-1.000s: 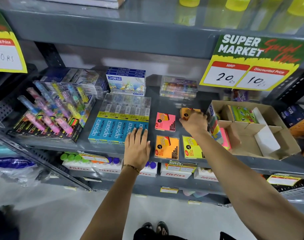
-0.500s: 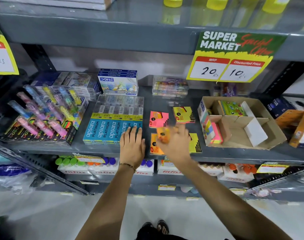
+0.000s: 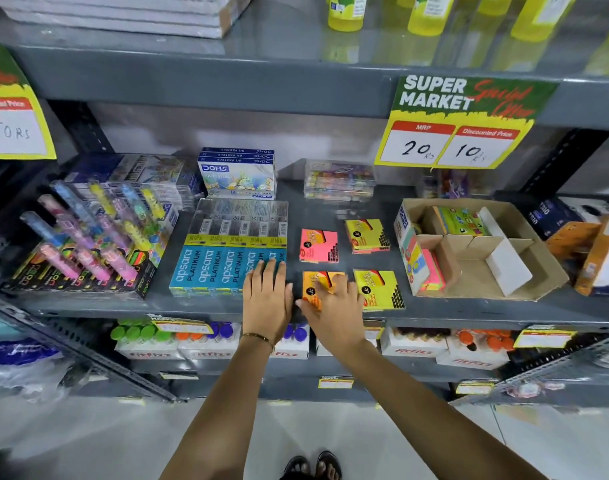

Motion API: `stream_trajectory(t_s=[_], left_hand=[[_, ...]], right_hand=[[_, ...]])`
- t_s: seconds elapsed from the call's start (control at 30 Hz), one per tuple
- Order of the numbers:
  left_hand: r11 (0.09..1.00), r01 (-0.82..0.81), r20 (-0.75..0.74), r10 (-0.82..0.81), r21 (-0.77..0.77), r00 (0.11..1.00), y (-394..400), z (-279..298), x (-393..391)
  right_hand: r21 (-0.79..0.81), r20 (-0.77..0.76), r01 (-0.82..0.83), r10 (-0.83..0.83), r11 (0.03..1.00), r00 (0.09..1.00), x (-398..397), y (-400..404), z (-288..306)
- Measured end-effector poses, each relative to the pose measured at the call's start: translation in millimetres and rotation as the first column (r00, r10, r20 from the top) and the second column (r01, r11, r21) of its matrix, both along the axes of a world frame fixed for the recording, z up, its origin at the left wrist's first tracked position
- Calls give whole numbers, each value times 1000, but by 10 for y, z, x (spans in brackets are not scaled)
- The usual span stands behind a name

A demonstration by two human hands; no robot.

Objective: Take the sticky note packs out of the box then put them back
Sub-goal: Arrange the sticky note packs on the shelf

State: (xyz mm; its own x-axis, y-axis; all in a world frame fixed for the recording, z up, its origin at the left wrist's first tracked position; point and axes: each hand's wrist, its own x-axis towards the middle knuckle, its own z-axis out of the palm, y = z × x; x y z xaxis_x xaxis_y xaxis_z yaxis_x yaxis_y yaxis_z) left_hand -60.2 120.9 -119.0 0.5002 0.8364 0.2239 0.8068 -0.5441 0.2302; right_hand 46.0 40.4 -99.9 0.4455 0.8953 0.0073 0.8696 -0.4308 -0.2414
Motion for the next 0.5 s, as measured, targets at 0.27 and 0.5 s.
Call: stream_trajectory(t_s=[0.27,0.5], left_hand=[[1000,6,15,-6,-23,1000,17,-12,-5],[1000,-12,16,11,3,1000,30,-53,14]], right_hand=[[275,-164,220,-180,936,970,610,342,221],[-148,-168,285,-308,947,937,1269,898,269]])
